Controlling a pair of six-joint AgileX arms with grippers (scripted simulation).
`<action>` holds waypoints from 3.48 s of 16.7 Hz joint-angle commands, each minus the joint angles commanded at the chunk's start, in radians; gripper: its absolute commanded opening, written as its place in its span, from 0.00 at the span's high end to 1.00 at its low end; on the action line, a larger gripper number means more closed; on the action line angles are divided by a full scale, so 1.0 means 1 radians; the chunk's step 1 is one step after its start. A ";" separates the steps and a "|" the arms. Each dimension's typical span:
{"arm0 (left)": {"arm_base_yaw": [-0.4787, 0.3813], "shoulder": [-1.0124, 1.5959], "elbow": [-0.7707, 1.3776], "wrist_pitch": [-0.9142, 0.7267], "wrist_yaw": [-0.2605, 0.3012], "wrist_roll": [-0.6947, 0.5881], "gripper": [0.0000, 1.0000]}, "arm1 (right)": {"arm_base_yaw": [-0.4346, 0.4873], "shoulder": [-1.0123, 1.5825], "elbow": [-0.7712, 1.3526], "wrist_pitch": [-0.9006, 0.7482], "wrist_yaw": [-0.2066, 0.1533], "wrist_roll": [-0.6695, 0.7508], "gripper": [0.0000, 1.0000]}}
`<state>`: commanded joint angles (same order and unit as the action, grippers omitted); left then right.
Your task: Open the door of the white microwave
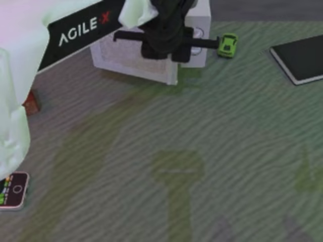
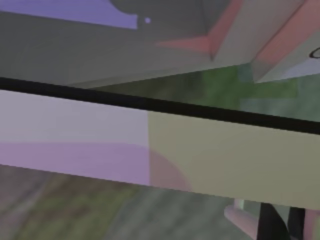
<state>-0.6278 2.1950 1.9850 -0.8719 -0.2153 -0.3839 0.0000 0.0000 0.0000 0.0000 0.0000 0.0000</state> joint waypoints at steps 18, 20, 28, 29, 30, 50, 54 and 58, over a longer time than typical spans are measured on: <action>0.001 -0.036 -0.058 0.031 0.023 0.037 1.00 | 0.000 0.000 0.000 0.000 0.000 0.000 0.00; 0.009 -0.070 -0.109 0.057 0.040 0.072 1.00 | 0.000 0.000 0.000 0.000 0.000 0.000 0.00; 0.016 -0.102 -0.162 0.081 0.057 0.108 1.00 | 0.000 0.000 0.000 0.000 0.000 0.000 0.00; 0.016 -0.102 -0.162 0.081 0.057 0.108 1.00 | 0.000 0.000 0.000 0.000 0.000 0.000 0.00; 0.016 -0.102 -0.162 0.081 0.057 0.108 1.00 | 0.000 0.000 0.000 0.000 0.000 0.000 0.00; 0.010 -0.101 -0.168 0.082 0.064 0.108 1.00 | 0.000 0.000 0.000 0.000 0.000 0.000 0.00; 0.029 -0.158 -0.248 0.118 0.096 0.178 1.00 | 0.000 0.000 0.000 0.000 0.000 0.000 0.00; 0.040 -0.194 -0.300 0.141 0.122 0.226 1.00 | 0.000 0.000 0.000 0.000 0.000 0.000 0.00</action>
<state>-0.5878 2.0012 1.6851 -0.7308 -0.0932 -0.1584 0.0000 0.0000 0.0000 0.0000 0.0000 0.0000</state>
